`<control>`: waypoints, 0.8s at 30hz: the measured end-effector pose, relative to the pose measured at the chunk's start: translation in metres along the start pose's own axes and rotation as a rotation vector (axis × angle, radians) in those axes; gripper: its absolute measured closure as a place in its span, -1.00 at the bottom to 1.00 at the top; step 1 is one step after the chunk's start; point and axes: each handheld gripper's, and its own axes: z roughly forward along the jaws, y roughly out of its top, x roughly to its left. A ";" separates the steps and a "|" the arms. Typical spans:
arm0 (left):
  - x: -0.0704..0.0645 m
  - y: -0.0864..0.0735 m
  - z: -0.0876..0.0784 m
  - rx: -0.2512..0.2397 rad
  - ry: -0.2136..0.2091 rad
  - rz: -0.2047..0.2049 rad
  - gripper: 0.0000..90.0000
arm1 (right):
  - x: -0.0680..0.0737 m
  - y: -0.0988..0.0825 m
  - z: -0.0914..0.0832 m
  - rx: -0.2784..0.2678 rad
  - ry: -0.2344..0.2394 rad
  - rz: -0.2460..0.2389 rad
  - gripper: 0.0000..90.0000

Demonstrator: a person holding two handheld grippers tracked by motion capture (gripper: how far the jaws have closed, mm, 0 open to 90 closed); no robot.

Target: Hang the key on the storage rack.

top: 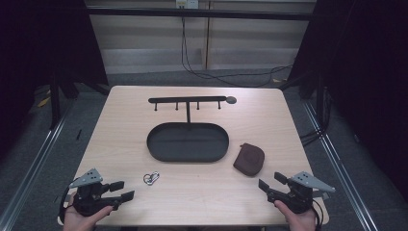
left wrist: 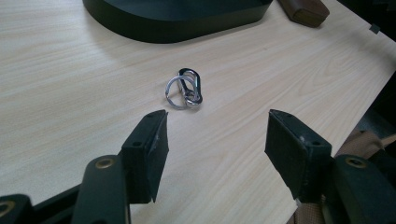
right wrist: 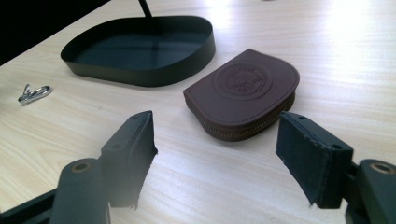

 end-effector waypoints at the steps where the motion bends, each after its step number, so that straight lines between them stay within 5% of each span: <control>1: 0.000 0.000 0.000 0.000 0.000 0.000 -0.12 | 0.000 0.000 0.000 0.000 0.000 0.000 -0.37; 9: 0.003 0.000 0.003 0.018 0.017 -0.018 -0.17 | -0.003 0.001 0.001 0.013 -0.002 0.024 -0.40; 20: -0.005 0.010 0.002 0.014 0.023 0.024 -0.13 | 0.002 0.001 0.001 0.023 0.027 -0.001 -0.41; 24: -0.003 0.015 0.006 0.021 -0.009 0.013 -0.07 | 0.000 0.001 0.002 0.027 0.027 0.011 -0.45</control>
